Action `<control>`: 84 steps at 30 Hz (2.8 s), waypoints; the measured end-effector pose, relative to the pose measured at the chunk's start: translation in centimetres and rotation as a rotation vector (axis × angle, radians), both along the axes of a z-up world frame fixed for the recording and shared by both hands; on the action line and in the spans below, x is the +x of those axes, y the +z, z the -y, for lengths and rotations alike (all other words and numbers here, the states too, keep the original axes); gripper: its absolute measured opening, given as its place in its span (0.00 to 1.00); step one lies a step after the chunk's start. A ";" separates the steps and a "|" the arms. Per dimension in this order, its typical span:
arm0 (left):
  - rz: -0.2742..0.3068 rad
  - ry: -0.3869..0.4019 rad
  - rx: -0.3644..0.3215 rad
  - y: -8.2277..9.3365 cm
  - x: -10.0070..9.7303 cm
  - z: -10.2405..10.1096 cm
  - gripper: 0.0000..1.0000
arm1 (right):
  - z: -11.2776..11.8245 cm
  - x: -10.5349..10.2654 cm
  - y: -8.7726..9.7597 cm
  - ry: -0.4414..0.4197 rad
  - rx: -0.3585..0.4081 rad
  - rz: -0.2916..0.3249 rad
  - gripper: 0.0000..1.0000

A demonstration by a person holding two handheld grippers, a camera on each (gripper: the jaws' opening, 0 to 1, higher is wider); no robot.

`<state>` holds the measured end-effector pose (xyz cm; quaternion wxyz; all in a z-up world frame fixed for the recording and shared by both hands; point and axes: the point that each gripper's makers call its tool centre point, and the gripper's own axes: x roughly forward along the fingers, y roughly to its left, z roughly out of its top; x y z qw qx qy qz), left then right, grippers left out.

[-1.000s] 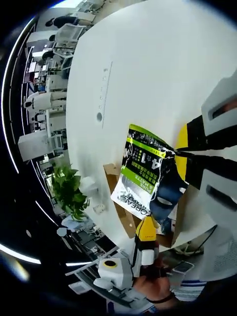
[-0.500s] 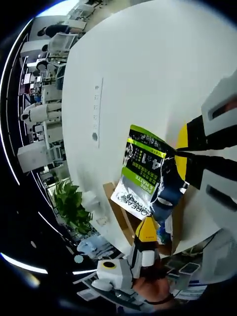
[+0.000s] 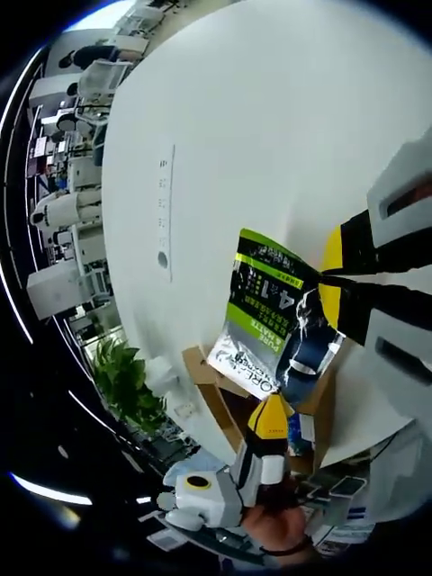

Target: Operate the shoe box by opening the lid, removing the specified soft item, and placing it in the target area until the item is outside and the box remains undamaged.

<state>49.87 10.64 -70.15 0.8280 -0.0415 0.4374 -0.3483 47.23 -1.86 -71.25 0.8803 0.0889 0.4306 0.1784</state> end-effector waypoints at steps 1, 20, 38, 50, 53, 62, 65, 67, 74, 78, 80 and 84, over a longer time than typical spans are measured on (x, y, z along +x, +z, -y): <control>-0.002 -0.003 0.004 -0.2 0.1 0.1 0.00 | 0.1 0.0 -0.2 0.000 0.000 -0.003 0.00; -0.019 -0.075 0.098 -3.3 1.8 1.7 0.00 | 1.5 1.5 -3.1 0.002 0.003 -0.047 0.00; 0.065 -0.213 0.304 -4.5 2.6 1.8 0.01 | 1.5 2.5 -4.7 0.010 0.009 -0.064 0.00; 0.092 -0.317 0.361 -5.7 2.7 3.1 0.01 | 2.5 2.6 -5.6 -0.002 0.003 -0.080 0.00; 0.082 -0.342 0.379 -6.1 2.4 3.2 0.01 | 2.6 2.6 -5.8 -0.004 0.004 -0.084 0.00; 0.043 -0.381 0.432 -7.6 1.7 2.8 0.02 | 2.5 2.3 -6.6 0.006 -0.005 -0.100 0.00; 0.016 -0.385 0.447 -8.2 1.4 2.6 0.02 | 2.3 2.1 -6.9 0.009 -0.012 -0.106 0.00; 0.014 -0.394 0.464 -8.3 1.4 2.6 0.02 | 2.3 2.0 -7.1 0.011 -0.015 -0.110 0.00; 0.002 -0.416 0.473 -8.6 1.0 2.5 0.03 | 2.5 1.7 -7.3 0.008 -0.016 -0.117 0.00; -0.002 -0.421 0.475 -8.7 0.9 2.5 0.03 | 2.6 1.7 -7.3 0.007 -0.019 -0.119 0.00; -0.006 -0.420 0.472 -8.7 0.9 2.5 0.04 | 2.6 1.7 -7.4 0.004 -0.019 -0.120 0.00; -0.011 -0.422 0.471 -8.6 0.7 2.5 0.08 | 2.7 1.6 -7.3 0.006 -0.024 -0.122 0.00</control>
